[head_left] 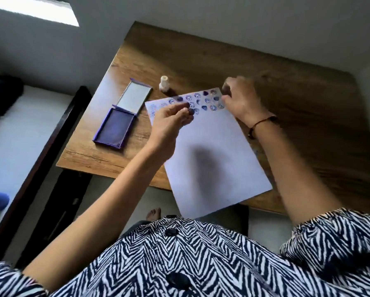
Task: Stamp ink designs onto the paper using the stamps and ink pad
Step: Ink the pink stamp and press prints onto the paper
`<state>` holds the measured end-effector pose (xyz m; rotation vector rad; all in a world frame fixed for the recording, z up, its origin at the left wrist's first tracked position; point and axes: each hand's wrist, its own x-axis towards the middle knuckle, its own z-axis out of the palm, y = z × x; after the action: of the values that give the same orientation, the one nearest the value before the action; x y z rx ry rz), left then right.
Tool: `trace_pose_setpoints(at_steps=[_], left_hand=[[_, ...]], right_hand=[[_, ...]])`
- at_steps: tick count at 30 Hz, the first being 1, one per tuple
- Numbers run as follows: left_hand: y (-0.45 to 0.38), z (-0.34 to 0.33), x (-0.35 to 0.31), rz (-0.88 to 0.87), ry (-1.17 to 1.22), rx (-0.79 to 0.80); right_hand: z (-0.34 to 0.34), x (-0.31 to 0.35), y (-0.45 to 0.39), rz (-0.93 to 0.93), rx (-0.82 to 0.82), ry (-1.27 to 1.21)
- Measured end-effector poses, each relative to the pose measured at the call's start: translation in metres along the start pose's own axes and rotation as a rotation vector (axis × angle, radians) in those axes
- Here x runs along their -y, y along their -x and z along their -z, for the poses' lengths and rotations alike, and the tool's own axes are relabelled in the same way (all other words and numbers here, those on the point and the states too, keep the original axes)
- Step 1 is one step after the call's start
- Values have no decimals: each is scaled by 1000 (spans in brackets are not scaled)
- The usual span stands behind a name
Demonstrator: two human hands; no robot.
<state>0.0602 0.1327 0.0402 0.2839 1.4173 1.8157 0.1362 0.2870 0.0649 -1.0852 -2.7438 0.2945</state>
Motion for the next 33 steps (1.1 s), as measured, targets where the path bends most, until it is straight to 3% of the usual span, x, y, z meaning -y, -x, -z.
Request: trace_pose_setpoints(at_steps=[3,6,9,13,17,19,26,33], left_hand=[[3,-20,10,38,-24,77],[6,-34,16,70,-31,140],[8,-40,19,111,-19,162],[6,-40,20,151,29,179],[9,-33,20,124,3,217],[12,-27,19,60,-70,246],[28,18,3,-101,-230,55],[49,67,-15,-206,-177,-149]], right_hand=[[15,-38,26,-126,69,119],[15,-56,41,-128,145,268],[10,-59,48,-112,58,234],[13,-54,54,-181,-100,-97],[20,-28,64,-254,-7,-760],[18,-14,68,-241,32,-928],[-2,38,65,-175,200,-1183],[-22,103,57,70,255,-1084]])
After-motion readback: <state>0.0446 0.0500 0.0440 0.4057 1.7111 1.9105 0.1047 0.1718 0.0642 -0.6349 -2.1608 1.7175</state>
